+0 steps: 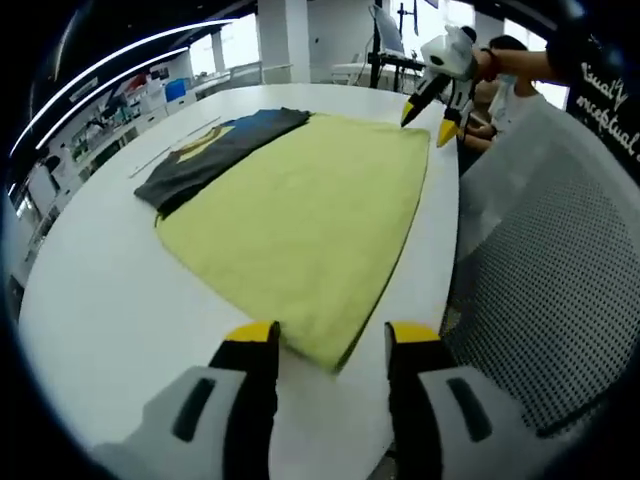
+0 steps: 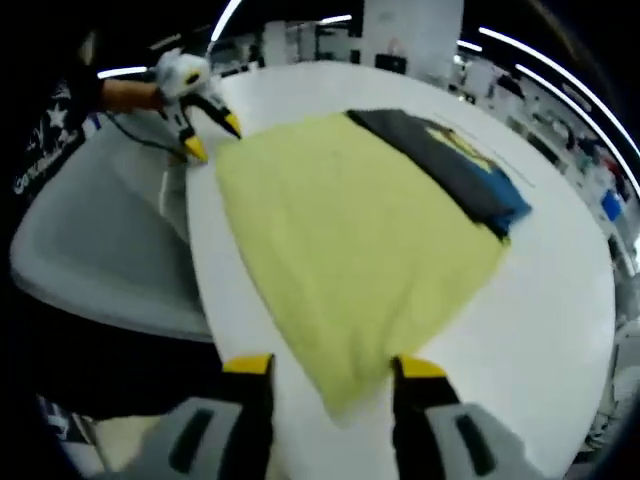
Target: Fold the garment on the visible template until the final outline fits inside the template.
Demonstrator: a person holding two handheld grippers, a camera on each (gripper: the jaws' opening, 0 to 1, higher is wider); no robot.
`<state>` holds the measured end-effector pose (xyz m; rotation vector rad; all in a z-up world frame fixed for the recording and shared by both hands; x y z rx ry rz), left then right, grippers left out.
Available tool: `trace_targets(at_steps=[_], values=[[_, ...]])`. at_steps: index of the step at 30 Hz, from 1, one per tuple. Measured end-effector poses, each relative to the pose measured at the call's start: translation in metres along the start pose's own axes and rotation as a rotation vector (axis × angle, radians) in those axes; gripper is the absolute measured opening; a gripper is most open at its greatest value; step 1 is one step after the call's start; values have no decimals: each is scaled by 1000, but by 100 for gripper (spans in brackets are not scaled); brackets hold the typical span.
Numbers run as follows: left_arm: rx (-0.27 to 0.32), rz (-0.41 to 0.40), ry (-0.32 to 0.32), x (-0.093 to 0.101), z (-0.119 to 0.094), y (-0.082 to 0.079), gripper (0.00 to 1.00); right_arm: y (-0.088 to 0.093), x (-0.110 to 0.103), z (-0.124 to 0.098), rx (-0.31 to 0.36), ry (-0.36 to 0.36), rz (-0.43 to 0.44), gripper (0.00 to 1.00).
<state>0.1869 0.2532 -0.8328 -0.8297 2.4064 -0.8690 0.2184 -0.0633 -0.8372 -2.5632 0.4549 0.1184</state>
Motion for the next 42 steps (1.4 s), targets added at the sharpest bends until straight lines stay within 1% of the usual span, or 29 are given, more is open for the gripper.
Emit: trace_targets(at_steps=[1, 2, 6, 7, 9, 11, 13, 14, 16, 18, 21, 26, 31, 35, 40, 42], values=[[-21, -10, 0, 0, -1, 3, 38, 1, 1, 0, -6, 1, 0, 38], [-18, -11, 0, 1, -1, 1, 37, 2, 3, 0, -13, 9, 1, 35], [-21, -10, -3, -2, 0, -1, 34, 2, 5, 0, -6, 0, 15, 33], [-23, -13, -4, -3, 1, -1, 32, 2, 5, 0, -6, -2, 17, 33], [-35, -21, -14, -6, 1, -1, 24, 2, 7, 0, -9, -6, 17, 30], [-48, -28, -22, -9, 1, -2, 19, 2, 9, 0, -14, -11, 13, 24], [-58, -42, -9, -9, 2, 1, 16, 0, 13, 0, -19, 1, 16, 15], [-58, -39, -14, -11, 3, 2, 15, 0, 14, 0, -21, 4, 16, 11], [-61, -35, -16, -10, 2, 4, 13, -1, 15, 0, -16, 5, 26, 7], [-64, -38, -20, -10, 3, 5, 10, -1, 16, 1, -17, 5, 26, 6], [-76, -76, -42, -13, 3, 6, 7, -1, 18, 1, -13, 4, 28, 5], [-85, -102, -54, -16, 4, 8, 2, -3, 16, 1, 4, 9, 38, 2], [-75, -100, -68, -16, -1, 8, 0, -6, 11, -5, 25, 13, 44, 0], [-70, -100, -71, -12, -6, 6, 0, -5, 6, -8, 26, 15, 43, 0], [-73, -51, -68, -4, -16, 5, 0, -5, -6, -10, 25, 5, 37, 0], [-76, -40, -64, 1, -23, 4, 0, -4, -10, -12, 25, 1, 38, 0]])
Point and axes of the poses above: the point that each gripper's makers call its tool centre point, and the gripper's own axes: z roughly forward along the fingers, x roughly to its right, y roughly out of its underside, the point moved 1 cm from there along -z, roughly backward along the fingers, and after that the axes turned 13 degrees about -y, right-handed, at the moved point
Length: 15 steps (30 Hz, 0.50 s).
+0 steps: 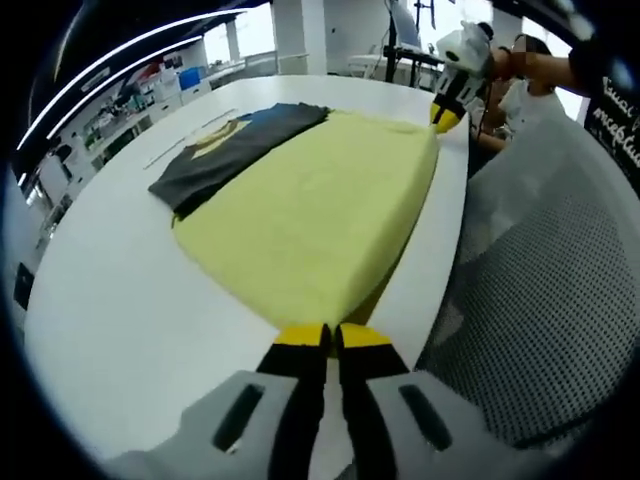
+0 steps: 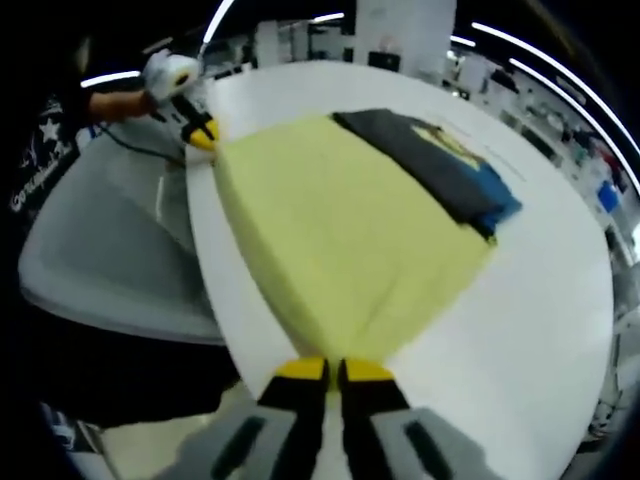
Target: Fold the garment on the visible template until the final outline fits inside the template.
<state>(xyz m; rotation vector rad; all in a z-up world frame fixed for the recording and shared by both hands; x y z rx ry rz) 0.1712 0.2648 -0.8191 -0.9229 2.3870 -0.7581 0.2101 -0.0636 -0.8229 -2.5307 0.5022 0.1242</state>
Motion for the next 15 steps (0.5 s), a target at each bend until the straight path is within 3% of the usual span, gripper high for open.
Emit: trace_targets(at_steps=[8, 15], values=[[-36, -23, 17, 12, -17, 7, 0, 0, -25, -8, 5, -23, 3, 0], [-29, -49, 6, 16, -33, 8, 0, 4, -39, -12, 6, -33, 4, 0]])
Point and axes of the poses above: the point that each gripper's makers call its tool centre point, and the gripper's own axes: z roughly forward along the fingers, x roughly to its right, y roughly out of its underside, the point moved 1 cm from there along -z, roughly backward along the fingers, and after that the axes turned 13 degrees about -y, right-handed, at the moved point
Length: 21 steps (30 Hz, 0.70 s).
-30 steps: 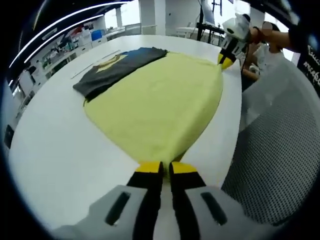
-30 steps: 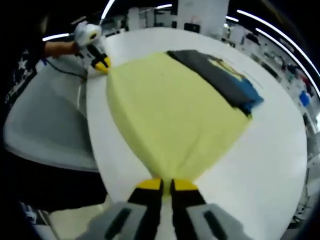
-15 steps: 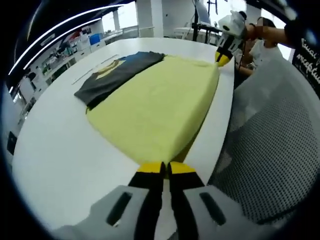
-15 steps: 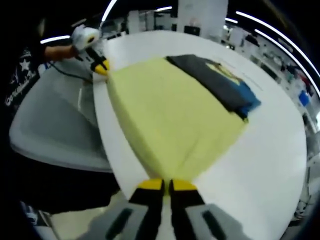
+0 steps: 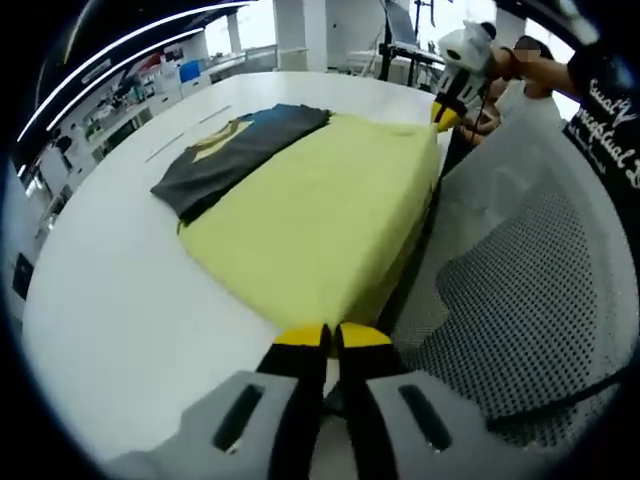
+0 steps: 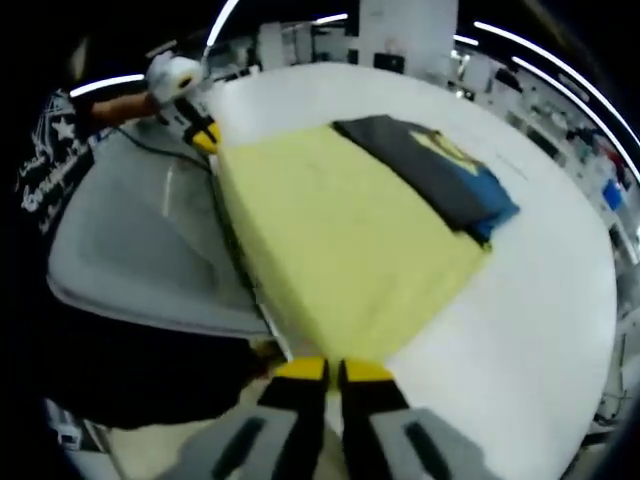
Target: Fold the garment on the visible template until the final outline fits inside the template.
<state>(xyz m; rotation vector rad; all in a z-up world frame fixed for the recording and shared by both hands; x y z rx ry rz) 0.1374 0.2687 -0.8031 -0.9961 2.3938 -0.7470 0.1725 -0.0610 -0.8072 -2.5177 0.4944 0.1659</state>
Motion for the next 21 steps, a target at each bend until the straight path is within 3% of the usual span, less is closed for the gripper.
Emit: trace_targets(at_steps=[9, 21], values=[[2, -17, 1, 17, -23, -4, 0, 1, -23, -8, -2, -17, 1, 0], [-36, 8, 10, 29, -38, 2, 0, 2, -43, -18, -26, -29, -6, 0]])
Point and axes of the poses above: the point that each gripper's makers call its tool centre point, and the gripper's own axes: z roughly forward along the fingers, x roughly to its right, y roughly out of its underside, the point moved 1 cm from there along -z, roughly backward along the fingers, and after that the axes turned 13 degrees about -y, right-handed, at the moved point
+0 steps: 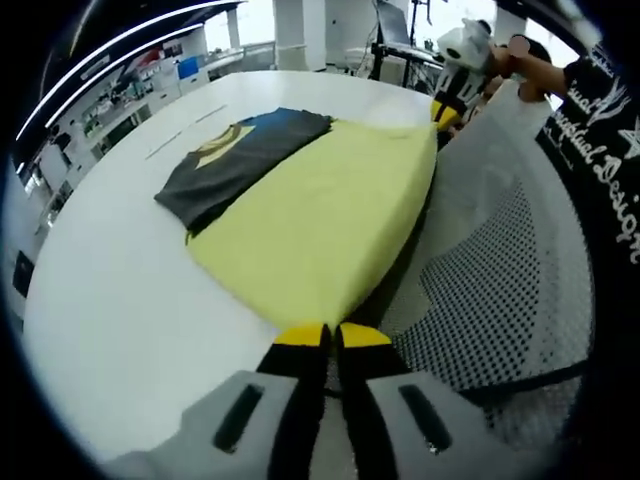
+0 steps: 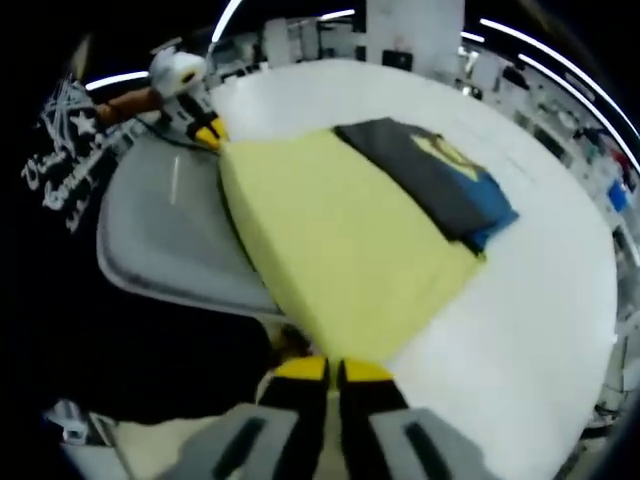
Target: Fold the garment on the visible template until the final outline fits inside the template.
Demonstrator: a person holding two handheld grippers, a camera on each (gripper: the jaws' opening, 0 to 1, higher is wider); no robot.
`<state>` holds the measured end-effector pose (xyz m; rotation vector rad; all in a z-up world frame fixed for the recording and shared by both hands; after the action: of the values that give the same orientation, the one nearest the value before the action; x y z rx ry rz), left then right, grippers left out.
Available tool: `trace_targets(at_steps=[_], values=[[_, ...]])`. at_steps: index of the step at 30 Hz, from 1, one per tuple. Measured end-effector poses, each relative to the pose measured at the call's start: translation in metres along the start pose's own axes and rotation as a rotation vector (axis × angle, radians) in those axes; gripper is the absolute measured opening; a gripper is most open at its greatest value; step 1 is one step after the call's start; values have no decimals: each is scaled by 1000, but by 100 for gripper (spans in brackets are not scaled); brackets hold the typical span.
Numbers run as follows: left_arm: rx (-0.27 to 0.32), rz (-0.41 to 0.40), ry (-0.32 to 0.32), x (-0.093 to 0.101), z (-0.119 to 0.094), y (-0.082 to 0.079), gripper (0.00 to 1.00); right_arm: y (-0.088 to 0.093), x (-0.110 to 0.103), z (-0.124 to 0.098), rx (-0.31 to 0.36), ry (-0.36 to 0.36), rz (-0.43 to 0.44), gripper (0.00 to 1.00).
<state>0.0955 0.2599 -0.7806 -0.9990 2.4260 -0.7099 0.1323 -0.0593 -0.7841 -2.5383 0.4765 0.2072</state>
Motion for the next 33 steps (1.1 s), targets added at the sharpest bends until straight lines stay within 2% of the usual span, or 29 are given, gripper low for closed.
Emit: trace_targets(at_steps=[5, 17, 33], values=[[4, 9, -11, -2, -5, -4, 0, -3, -3, -7, 6, 4, -14, 0], [42, 39, -44, -19, -12, -23, 0, -19, 17, -21, 25, 67, -49, 0], [95, 81, -97, -56, -12, -59, 0, -49, 48, -43, 33, 161, -95, 0]])
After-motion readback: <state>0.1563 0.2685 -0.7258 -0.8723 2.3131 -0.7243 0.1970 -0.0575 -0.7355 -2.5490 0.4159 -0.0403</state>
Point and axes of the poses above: the point that each gripper's makers call its tool centre point, and the gripper's own axes: z roughly forward along the fingers, x roughly to its right, y roughly out of its underside, the point moved 1 cm from there along -z, roughly backward along the fingers, and after that the axes turned 13 degrees about -y, right-handed, at the moved point
